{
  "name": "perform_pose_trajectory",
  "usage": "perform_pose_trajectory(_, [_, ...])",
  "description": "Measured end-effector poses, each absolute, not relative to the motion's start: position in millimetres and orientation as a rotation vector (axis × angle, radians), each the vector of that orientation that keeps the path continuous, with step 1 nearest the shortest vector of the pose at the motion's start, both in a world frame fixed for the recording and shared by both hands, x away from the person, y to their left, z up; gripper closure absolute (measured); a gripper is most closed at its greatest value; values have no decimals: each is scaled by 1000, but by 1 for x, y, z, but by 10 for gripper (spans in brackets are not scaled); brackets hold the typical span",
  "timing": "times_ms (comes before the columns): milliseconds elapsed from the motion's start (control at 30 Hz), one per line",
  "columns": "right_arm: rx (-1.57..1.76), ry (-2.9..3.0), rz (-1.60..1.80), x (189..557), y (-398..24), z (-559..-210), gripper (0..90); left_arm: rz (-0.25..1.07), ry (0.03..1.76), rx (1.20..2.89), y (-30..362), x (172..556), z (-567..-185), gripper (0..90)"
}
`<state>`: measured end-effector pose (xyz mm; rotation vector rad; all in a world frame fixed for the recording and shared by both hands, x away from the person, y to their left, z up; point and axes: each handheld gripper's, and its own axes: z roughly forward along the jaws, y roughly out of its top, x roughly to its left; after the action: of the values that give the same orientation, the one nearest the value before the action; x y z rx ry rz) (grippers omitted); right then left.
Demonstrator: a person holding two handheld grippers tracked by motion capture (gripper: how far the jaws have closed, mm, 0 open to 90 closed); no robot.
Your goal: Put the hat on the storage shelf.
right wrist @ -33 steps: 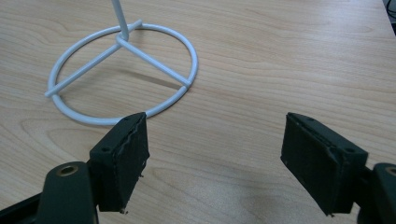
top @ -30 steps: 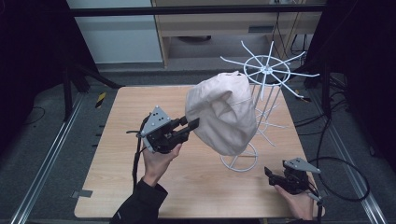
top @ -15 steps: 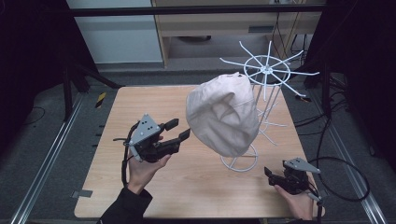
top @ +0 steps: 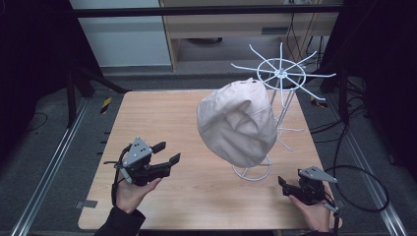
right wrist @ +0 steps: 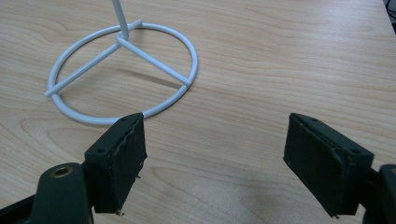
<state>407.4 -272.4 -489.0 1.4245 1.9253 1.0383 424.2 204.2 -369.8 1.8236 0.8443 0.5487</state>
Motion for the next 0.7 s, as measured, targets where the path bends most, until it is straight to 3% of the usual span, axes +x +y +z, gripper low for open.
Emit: perform_pose_trajectory(700, [1425, 1927, 1026, 408, -274, -491, 194, 605, 1139, 1876, 290, 428, -449, 253])
